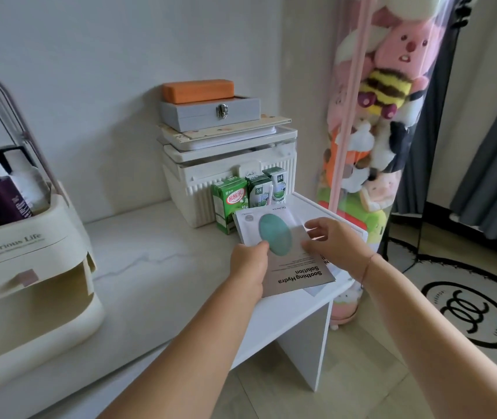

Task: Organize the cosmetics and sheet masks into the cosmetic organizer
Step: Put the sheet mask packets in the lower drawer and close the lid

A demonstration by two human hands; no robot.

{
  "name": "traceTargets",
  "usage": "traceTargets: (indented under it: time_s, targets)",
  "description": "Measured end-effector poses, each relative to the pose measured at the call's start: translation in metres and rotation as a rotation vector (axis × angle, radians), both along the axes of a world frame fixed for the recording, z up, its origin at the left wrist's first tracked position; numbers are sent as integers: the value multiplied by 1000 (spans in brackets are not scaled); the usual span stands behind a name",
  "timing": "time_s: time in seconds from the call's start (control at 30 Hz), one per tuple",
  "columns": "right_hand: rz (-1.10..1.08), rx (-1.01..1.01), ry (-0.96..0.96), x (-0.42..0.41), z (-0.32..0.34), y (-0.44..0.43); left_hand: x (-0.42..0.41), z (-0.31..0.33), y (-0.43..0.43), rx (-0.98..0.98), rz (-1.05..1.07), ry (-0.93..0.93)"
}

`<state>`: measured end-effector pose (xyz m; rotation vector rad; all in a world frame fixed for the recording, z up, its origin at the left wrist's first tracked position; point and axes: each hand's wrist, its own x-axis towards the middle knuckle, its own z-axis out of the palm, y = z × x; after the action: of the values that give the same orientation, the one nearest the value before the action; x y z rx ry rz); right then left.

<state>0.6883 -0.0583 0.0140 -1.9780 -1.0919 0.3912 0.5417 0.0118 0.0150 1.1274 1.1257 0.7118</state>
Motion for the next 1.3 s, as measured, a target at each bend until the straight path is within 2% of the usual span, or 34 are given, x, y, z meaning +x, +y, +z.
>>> traceTargets:
  time_s: [0.23, 0.33, 0.47, 0.53, 0.6, 0.67, 0.7, 0.77, 0.83, 0.97, 1.07, 1.13, 1.2, 1.3]
  targets:
    - [12, 92, 463, -44, 17, -23, -29, -2, -9, -157, -41, -164]
    - [71, 255, 774, -65, 24, -48, -49, -4, -16, -145, -23, -293]
    - [304, 570, 1181, -107, 19, -57, -66, 1, -24, -145, -42, -554]
    - [207, 671, 1239, -124, 10, -44, -69, 3, -25, -125, -71, -612]
    - [46, 696, 1195, -126, 8, -30, -78, 7, -18, -66, -15, -655]
    - [1, 699, 1098, -116, 11, -22, -97, 10, 0, 97, 89, -649]
    - [11, 695, 1029, -108, 12, -19, -108, 12, 11, 219, 124, -564]
    - [62, 647, 864, -97, 16, -16, -128, 11, 29, 432, 102, -264]
    - [121, 574, 718, -92, 16, -12, -141, 6, 38, 521, -5, -58]
    - [203, 451, 583, -100, 5, -6, -146, -7, 45, 475, -122, -138]
    - [134, 410, 498, -101, -5, -7, -145, -14, 49, 474, -85, -132]
    - [85, 387, 373, -105, -11, -9, -142, -16, 48, 483, -80, -110]
    - [48, 397, 258, -114, -17, -12, -141, -16, 42, 525, -66, -79]
    - [29, 460, 222, -124, -13, -20, -149, -2, 24, 685, -9, -36]
